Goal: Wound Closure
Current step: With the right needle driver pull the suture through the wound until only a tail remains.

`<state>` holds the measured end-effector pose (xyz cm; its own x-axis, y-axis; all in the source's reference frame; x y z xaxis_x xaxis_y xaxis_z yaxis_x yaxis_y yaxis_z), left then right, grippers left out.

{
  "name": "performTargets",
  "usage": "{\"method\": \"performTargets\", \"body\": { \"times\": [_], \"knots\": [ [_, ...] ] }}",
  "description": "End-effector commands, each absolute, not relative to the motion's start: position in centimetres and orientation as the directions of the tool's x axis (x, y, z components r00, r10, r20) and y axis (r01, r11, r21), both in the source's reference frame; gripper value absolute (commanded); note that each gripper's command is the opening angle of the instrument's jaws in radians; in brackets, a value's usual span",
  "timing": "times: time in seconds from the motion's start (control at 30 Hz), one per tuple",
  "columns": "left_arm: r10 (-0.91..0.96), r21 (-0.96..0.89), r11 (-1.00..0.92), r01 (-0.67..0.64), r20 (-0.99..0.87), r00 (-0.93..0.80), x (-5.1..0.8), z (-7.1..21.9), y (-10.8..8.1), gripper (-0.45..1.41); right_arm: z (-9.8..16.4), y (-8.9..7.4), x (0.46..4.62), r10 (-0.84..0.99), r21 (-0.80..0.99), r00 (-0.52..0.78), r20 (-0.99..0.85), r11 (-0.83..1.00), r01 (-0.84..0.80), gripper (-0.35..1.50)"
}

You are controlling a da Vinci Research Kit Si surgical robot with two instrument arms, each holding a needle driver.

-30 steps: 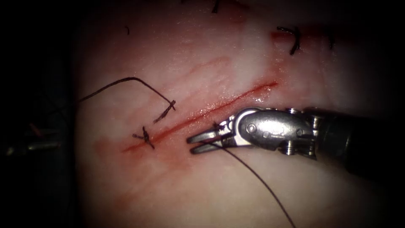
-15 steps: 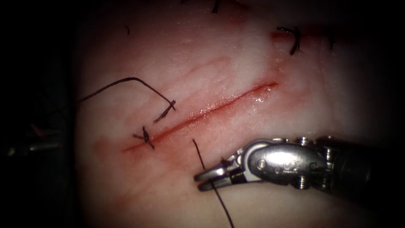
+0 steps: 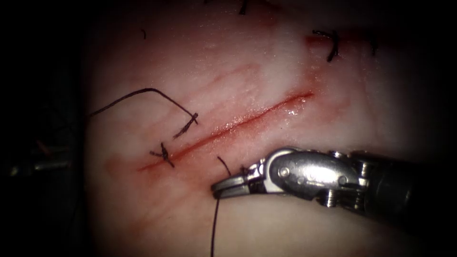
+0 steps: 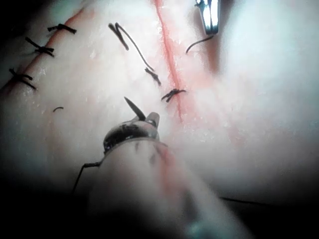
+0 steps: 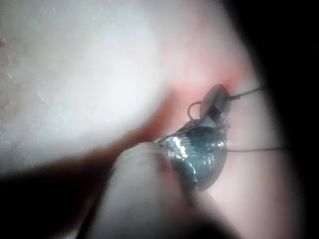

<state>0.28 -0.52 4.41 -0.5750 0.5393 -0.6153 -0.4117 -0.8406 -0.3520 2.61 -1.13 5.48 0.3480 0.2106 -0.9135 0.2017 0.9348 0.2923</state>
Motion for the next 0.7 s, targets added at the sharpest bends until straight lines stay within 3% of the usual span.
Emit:
{"method": "performTargets", "body": {
  "times": [0.03, 0.7],
  "knots": [
    [0.537, -0.35, -0.842, -0.41, -0.618, -0.574, 0.23, 4.46, -0.48, -0.35, 5.51, -1.09, 2.68, 0.22, 0.301, 0.352, -0.91, 0.933, 0.196, -0.35],
    [0.536, -0.351, -0.842, -0.409, -0.619, -0.574, 0.23, 4.46, -0.48, -0.35, 5.22, -1.92, 2.51, 0.247, 0.385, 0.381, -0.891, 0.856, 0.345, -0.35]
  ]
}}
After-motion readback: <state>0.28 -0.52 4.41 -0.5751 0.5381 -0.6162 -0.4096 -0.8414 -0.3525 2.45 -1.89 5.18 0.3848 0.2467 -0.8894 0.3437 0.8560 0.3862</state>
